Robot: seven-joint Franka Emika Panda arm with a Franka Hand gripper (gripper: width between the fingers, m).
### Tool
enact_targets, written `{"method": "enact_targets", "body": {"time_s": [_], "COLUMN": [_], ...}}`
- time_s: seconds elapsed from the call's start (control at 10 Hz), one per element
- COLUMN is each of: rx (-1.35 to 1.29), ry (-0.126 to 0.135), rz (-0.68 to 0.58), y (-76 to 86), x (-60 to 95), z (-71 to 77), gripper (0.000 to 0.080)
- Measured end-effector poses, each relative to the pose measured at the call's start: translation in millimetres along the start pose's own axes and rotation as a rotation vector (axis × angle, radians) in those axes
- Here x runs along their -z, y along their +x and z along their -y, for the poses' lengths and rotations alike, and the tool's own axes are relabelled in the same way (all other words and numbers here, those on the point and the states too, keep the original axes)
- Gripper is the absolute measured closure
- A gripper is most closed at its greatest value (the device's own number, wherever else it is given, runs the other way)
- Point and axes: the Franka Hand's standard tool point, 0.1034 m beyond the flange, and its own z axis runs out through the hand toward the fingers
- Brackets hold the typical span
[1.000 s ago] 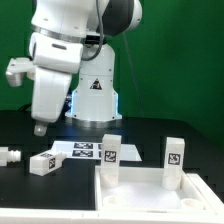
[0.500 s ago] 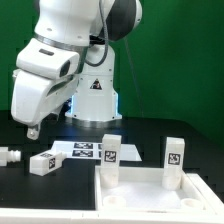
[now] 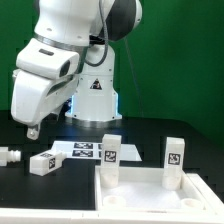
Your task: Assemble square table
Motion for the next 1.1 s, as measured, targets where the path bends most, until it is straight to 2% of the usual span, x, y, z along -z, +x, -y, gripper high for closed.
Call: {"method": "enact_targets", "body": {"time_s": [0.1,0.2,0.5,0.6,0.7,0.8,1.1], "rx": [-0.172,-0.176,-0.368,-0.580,-0.731,-0.757,-0.942], "ry": [0.013,0.013,-0.002,0.015,0.047,0.058,0.071], "rz": [0.003,0.000,0.000,0.012,0.042,0.032,0.017], "y": [2.2,2.3,-0.9,4.1,11.1,14.9,20.6], "x": [-2.3,-2.1,3.9,3.8,4.5,4.4,4.0], "z": [2.9,2.6,-5.2,-3.7,-4.5,-8.2,-6.8], "gripper": [0.0151,0.0151,0.0151,0.0151,0.0151,0.0151,0.0151]}}
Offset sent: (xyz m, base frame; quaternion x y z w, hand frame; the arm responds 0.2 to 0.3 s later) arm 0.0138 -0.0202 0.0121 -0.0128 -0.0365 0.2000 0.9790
